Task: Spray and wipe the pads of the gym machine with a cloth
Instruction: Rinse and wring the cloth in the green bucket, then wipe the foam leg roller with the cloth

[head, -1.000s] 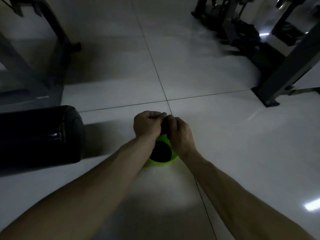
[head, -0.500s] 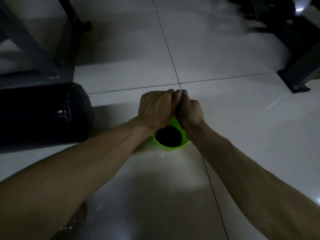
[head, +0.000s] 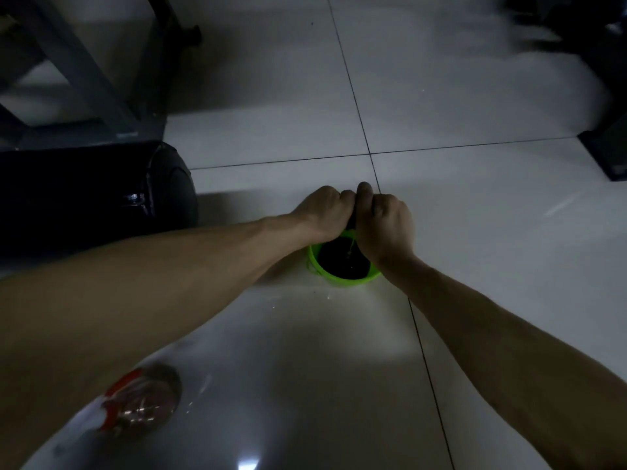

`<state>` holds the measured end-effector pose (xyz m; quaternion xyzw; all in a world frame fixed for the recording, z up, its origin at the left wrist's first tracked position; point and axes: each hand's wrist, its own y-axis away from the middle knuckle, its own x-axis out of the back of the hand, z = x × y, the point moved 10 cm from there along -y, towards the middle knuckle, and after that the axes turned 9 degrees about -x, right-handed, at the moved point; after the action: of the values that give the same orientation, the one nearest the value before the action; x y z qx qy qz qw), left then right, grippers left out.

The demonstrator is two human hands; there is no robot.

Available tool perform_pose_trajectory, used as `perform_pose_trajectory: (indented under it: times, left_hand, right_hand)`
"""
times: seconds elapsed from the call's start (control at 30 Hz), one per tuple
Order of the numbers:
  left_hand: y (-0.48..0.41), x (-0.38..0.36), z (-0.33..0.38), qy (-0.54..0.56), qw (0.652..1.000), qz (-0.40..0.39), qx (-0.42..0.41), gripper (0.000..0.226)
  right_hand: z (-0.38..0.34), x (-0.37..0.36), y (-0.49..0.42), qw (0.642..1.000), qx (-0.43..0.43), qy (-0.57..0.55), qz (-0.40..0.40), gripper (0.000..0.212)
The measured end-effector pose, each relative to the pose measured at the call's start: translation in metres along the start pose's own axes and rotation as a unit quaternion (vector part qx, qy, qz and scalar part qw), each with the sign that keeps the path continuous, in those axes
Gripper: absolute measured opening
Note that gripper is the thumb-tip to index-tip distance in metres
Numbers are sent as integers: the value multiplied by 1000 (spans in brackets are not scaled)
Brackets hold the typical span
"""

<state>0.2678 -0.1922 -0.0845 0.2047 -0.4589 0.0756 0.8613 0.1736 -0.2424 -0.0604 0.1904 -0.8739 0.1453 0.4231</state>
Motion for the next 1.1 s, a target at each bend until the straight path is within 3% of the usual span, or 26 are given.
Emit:
perform_pose_trajectory:
  times: [0.1,0.27,0.47,0.6,0.7,0.77,0.83,0.97,1.03,1.1]
  left_hand:
    - [11,2,-1,106,994,-1,28,32]
    - [24,-6,-14,293,949,30,115,42]
    - [29,-30,-18,369,911,-25,183,46]
    - [30,-33,-12,406,893,-6,196,45]
    - [27,-23,-9,451,872,62,179,47]
    - [35,-24,-13,500,834,95,211,34]
    - [50,-36,-14,552,788,69,264,25]
    - [67,4,-3,560,805,105,167,45]
    - [89,39,11,521,842,106,93,50]
    - [115,80,19,437,889,138,3,45]
  right_hand:
    - [-6,-2,-5,997,38,63,8,35]
    - [-6,-5,-10,991,64,110,36,49]
    - [-15,4,-13,986,117,96,67,55]
    - [4,-4,-25,991,44,128,-2,53]
    - [17,16,-28,999,-24,-13,-18,50]
    - [26,17,-17,993,-64,-86,-46,48]
    - [39,-2,1,977,-128,-103,-136,54]
    - [26,8,26,907,-227,-292,-202,41]
    - [-4,24,35,891,-212,-347,-203,29]
    - [-42,41,43,881,-181,-400,-178,32]
